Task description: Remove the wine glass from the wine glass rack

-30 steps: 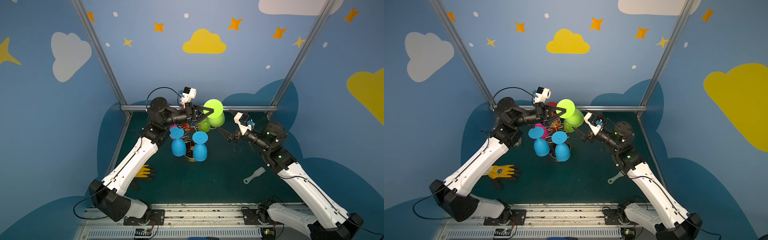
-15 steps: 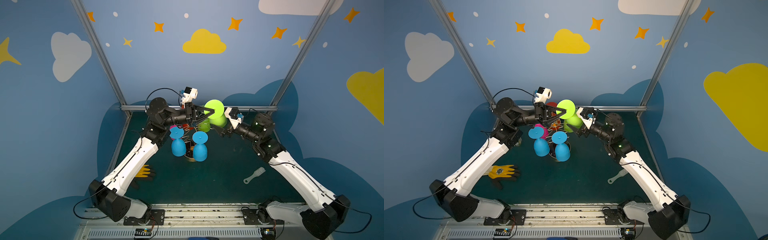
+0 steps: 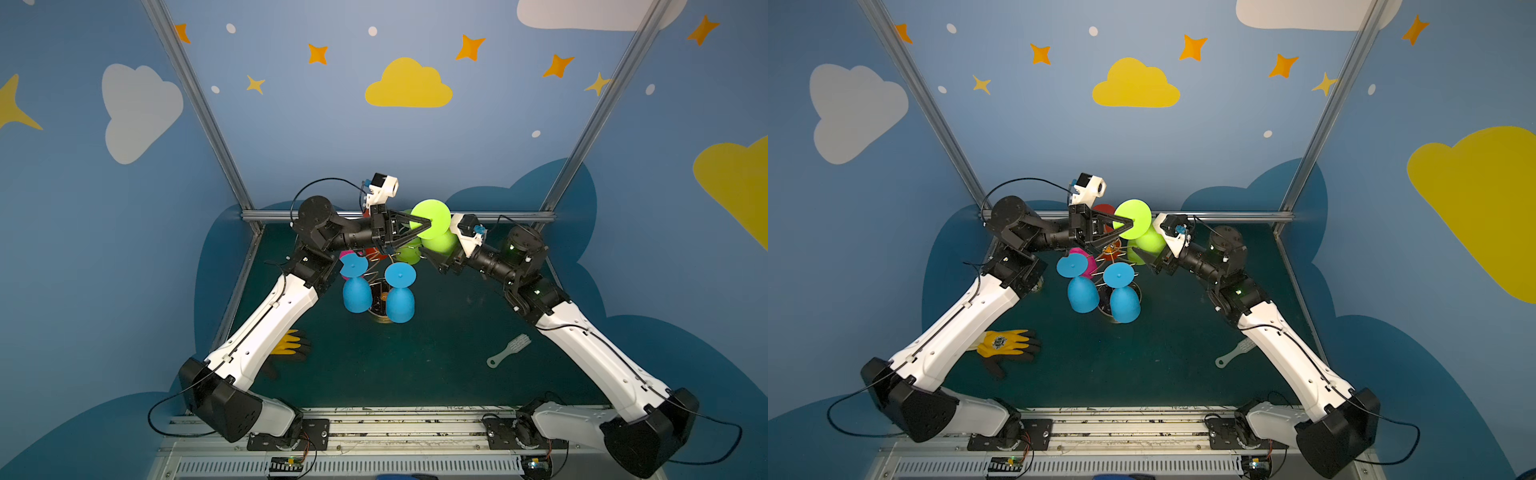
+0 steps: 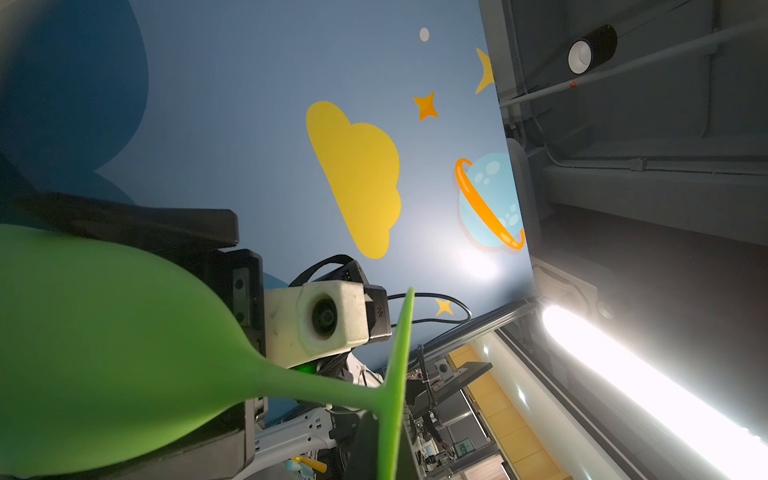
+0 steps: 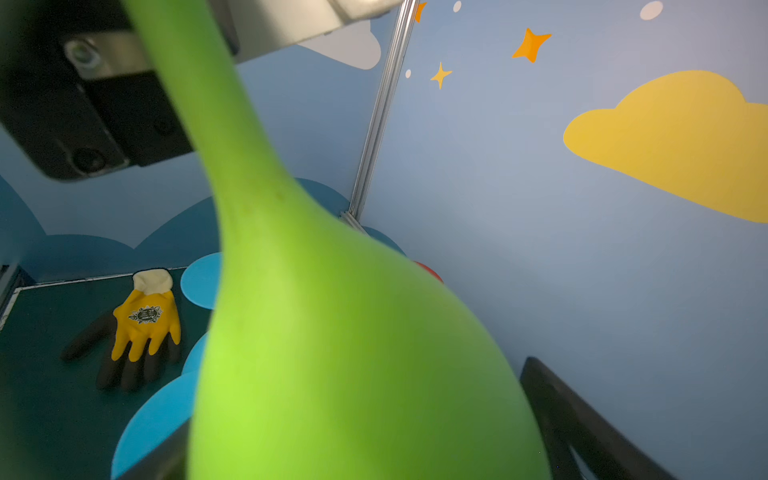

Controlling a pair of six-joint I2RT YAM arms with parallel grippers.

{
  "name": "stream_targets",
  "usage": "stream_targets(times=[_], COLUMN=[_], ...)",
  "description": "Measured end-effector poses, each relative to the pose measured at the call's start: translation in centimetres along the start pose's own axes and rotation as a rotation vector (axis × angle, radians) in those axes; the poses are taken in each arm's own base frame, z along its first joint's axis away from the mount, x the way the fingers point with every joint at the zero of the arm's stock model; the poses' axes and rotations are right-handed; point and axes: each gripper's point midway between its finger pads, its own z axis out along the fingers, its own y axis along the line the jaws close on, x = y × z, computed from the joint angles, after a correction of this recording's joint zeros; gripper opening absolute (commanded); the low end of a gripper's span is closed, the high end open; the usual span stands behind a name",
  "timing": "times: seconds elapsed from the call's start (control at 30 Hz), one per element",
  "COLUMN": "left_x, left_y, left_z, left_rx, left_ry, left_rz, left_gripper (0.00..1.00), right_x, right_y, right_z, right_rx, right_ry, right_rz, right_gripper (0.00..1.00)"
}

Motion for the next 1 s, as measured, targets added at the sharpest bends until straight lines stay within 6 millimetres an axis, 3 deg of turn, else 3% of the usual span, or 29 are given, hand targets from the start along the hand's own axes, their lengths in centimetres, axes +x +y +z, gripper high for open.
stream_targets(times=[0.17,0.57,0.77,0.87,0.93,1.0], left_x=[0.1,-0.1,-0.2,-0.3,-0.5,-0.9], left_y=[0.4,0.4,0.3,0.3,0.3,0.4], left_z=[-0.1,-0.2,-0.3,-0.4,-0.6,-0.8], left_rx=[0.000,0.011,0.013,0.012,0.013,0.011], left_ry=[0.001,-0.005,-0.008,-0.011,-0.018,-0.031], left_rz=[-0.010,-0.027,-0.034,-0.032,-0.025,-0.013], left_gripper=[0.04,0.05,0.08,0.17,0.31,0.51], right_x=[-1.2,-0.9,-0.6,-0.3,0.0,0.5], right_y=[-0.1,0.5,0.8,0.9,0.9,0.8], right_z=[-0.5,-0.3,-0.2,-0.2,-0.2,-0.4], right_rx=[0.014,0.000,-0.003,0.001,0.004,0.017], right_ry=[-0.031,-0.017,-0.002,0.009,0.024,0.049], right_rz=[-0.009,0.031,0.056,0.074,0.095,0.125], right_gripper=[0.94,0.88,0.64,0.57,0.55,0.51])
